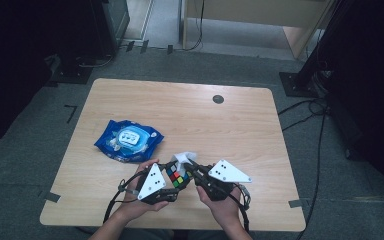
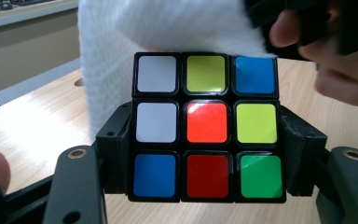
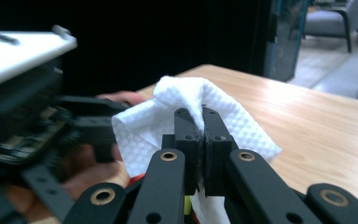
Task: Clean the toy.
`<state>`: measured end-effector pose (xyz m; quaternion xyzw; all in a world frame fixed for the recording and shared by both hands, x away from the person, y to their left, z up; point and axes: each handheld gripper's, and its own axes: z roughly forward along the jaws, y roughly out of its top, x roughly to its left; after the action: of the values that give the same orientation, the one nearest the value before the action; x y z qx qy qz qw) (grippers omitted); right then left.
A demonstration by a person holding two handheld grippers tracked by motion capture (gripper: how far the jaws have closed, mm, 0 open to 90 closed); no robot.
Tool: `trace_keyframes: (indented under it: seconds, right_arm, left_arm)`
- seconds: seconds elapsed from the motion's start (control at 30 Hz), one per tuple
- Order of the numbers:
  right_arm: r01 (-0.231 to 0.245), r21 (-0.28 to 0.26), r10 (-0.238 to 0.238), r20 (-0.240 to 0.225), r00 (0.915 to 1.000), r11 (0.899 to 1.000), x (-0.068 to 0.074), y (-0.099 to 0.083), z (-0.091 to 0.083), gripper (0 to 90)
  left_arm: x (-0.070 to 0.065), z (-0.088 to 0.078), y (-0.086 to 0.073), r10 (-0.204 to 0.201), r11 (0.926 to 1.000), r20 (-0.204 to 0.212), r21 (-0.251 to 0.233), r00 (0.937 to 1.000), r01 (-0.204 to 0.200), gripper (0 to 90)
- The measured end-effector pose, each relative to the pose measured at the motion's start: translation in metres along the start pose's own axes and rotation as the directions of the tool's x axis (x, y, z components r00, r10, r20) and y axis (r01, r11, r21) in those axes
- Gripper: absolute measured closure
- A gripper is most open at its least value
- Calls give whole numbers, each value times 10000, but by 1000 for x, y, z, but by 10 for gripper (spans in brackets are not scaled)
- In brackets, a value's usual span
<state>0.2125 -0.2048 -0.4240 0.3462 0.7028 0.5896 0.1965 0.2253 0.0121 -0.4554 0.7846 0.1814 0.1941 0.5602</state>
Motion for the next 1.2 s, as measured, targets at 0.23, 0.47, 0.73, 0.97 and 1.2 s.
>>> trace_keyframes:
  seconds: [0.23,0.47,0.73,0.97,1.2]
  right_arm:
    - [-386,323,377,276,9989,9987,-13,-9,-2,881]
    - [243,365,-248,138,9996,9990,-3,-5,-8,877]
    - [-822,1572,621,1289,9897,9841,-47,-32,1,869]
    - [-1231,1894,817,2129,9737,9742,-64,-43,2,841]
    - [-1624,1638,1067,3047,9465,9730,-71,-43,-3,634]
  left_arm:
    - [11,-9,3,-222,9994,-396,-261,9990,212,341]
    - [20,-12,0,-555,9982,-607,-259,9966,541,341]
    - [28,-20,0,-987,9940,-490,-531,9939,960,341]
    - [26,-13,-4,-977,9949,-336,-266,9947,968,341]
    - [27,-14,-5,-1020,9943,-350,-333,9942,1008,341]
